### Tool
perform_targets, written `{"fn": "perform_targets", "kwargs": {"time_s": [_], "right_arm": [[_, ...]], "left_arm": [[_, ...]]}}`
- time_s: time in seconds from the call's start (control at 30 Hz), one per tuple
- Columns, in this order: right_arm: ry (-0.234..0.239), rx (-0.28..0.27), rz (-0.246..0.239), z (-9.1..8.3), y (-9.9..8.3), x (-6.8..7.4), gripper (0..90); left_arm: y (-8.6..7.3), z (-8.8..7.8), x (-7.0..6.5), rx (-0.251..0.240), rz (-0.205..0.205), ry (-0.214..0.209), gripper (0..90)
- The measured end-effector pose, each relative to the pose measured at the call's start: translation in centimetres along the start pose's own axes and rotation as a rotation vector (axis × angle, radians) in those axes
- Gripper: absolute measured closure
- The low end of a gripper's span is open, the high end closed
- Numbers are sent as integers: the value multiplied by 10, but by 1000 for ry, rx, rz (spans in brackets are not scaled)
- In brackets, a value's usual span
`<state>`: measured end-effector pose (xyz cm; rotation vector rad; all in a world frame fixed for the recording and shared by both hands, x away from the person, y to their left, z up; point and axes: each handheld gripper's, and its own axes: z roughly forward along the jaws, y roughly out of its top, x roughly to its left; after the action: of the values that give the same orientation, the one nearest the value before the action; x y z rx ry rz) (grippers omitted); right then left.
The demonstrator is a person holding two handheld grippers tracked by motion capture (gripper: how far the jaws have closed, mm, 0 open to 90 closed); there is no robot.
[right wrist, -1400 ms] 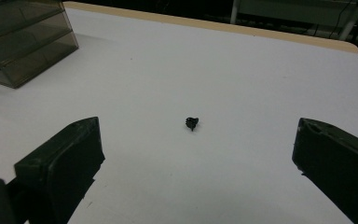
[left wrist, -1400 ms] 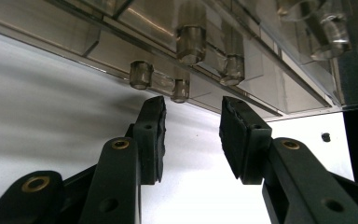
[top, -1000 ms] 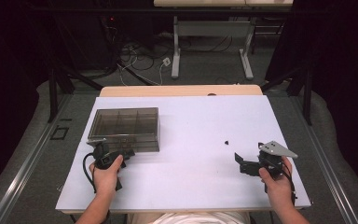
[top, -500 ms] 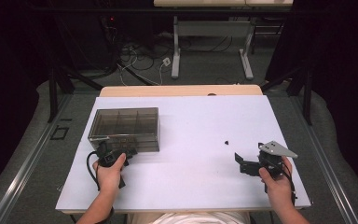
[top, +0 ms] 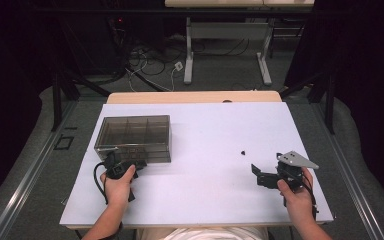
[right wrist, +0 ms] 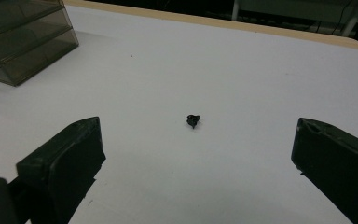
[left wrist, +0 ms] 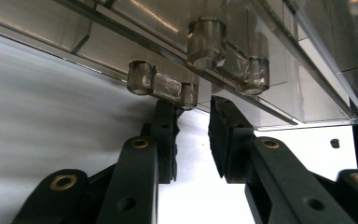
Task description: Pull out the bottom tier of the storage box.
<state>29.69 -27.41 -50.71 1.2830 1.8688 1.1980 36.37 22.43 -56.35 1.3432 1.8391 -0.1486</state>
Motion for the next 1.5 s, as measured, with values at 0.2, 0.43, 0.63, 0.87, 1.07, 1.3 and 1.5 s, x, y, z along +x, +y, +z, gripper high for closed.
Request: {"fn": "perform_targets", "kwargs": {"time_s": [0.2, 0.43, 0.63, 0.87, 1.07, 1.3, 1.5], "right_arm": [[-1, 5, 3, 0, 0, 0, 19], [2, 6, -2, 0, 0, 0, 21], [4, 1, -5, 1, 0, 0, 22], [5, 4, -3, 1, 0, 0, 25], [4, 4, -7, 1, 0, 0, 26], [3, 3, 0, 2, -1, 0, 27], [5, 5, -2, 1, -1, -1, 28]], "left_arm": [[0, 1, 2, -7, -14, -1, 757], [0, 0, 4, 6, -26, -5, 791], [1, 0, 5, 8, -21, -8, 799], [1, 0, 4, 10, -24, -12, 812], [1, 0, 4, 8, -25, -11, 816], [1, 0, 4, 12, -23, -10, 817], [0, 1, 4, 9, -26, -10, 818]]}}
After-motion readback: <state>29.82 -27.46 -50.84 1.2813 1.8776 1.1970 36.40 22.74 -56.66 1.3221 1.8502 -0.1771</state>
